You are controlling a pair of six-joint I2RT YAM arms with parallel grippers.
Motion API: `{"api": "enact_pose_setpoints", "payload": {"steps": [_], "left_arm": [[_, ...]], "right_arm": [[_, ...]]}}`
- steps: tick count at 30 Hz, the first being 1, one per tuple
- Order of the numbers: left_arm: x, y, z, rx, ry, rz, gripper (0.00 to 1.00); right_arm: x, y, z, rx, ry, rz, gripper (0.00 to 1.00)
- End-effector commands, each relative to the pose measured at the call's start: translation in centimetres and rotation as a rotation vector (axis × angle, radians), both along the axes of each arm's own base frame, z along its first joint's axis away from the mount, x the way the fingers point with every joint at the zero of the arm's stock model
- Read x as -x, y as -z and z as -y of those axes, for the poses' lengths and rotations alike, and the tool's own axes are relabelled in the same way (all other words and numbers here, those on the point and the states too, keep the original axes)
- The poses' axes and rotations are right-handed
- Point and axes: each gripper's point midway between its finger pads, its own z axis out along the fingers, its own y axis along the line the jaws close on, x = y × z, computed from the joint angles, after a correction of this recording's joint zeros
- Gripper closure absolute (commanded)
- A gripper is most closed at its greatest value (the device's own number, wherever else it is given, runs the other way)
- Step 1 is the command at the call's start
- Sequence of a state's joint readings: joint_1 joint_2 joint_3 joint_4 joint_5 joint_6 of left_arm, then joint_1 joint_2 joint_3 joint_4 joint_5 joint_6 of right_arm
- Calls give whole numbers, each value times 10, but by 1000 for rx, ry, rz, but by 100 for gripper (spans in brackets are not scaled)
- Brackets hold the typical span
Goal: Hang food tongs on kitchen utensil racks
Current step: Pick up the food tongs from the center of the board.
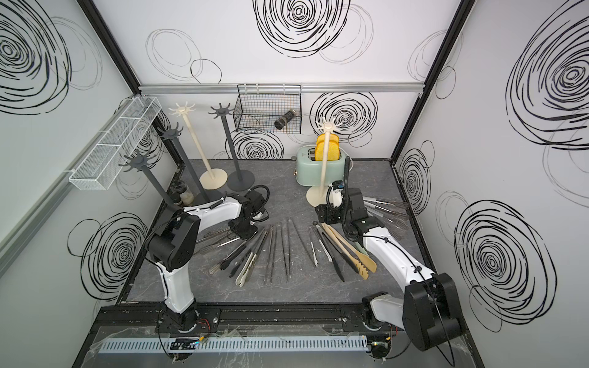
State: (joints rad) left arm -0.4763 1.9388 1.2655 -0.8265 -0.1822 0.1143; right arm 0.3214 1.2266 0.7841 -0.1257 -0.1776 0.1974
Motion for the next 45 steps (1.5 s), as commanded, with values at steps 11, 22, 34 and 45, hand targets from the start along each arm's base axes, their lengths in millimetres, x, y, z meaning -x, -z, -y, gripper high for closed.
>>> {"api": "enact_pose_setpoints", "payload": {"steps": [11, 22, 34, 45], "left_arm": [[-24, 22, -5, -82, 63, 52, 95], [-52, -31, 12, -98, 102, 203, 100], [-87, -195, 40, 150, 73, 555, 100], [-97, -356, 165, 735, 351, 912, 100]], "right_arm": [[0, 10, 2, 15, -3, -21, 15], [0, 0, 6, 15, 21, -2, 15], [4, -42, 36, -40, 127, 75, 15], [17, -73, 67, -121, 197, 182, 16]]}}
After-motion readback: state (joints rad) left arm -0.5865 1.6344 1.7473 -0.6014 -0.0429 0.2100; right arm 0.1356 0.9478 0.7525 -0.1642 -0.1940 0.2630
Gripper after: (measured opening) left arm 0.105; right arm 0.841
